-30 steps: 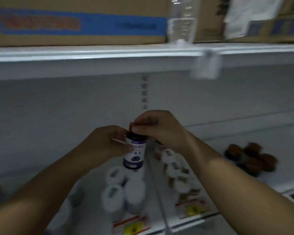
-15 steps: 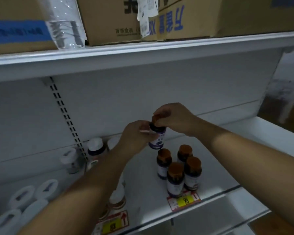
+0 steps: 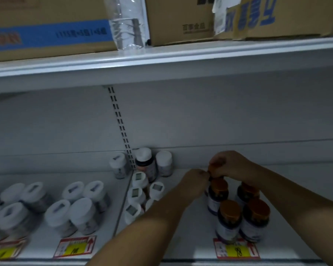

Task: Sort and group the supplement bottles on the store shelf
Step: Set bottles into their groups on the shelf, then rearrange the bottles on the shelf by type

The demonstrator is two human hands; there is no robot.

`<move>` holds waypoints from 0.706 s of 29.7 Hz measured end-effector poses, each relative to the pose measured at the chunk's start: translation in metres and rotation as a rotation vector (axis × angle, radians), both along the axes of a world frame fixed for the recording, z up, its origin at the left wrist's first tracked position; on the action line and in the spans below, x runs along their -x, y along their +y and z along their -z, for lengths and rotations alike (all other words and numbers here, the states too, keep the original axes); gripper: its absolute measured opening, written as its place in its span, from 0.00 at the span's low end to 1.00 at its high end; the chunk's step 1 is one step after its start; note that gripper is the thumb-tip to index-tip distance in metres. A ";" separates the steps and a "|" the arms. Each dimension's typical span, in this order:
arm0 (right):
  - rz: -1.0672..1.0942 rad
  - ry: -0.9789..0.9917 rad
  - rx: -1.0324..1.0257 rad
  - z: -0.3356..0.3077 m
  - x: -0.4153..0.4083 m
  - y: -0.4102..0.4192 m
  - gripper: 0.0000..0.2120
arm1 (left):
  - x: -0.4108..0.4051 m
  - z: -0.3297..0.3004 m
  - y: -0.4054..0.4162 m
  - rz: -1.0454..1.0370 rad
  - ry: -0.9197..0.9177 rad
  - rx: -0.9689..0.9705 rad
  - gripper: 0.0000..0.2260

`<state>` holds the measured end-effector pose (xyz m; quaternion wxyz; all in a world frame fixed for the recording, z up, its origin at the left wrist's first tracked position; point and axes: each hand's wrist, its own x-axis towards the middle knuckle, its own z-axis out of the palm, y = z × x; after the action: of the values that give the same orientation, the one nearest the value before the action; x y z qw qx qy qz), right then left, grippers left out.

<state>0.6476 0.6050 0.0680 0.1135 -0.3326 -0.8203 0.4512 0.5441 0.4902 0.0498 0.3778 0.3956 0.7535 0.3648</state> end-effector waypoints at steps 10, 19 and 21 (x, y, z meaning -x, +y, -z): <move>-0.007 -0.154 -0.306 -0.030 0.043 -0.009 0.20 | 0.138 -0.082 -0.065 -0.183 0.670 -0.401 0.09; 0.031 -0.225 -0.332 0.020 0.147 -0.060 0.29 | 0.272 -0.003 -0.104 0.110 0.820 0.209 0.27; 0.126 -0.185 -0.372 0.029 0.153 -0.063 0.25 | 0.277 0.006 -0.100 0.094 0.813 0.162 0.29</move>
<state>0.4942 0.5424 0.0395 0.1250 -0.3969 -0.8738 0.2517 0.2674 0.3907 0.0441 0.0957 0.5105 0.8486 0.1009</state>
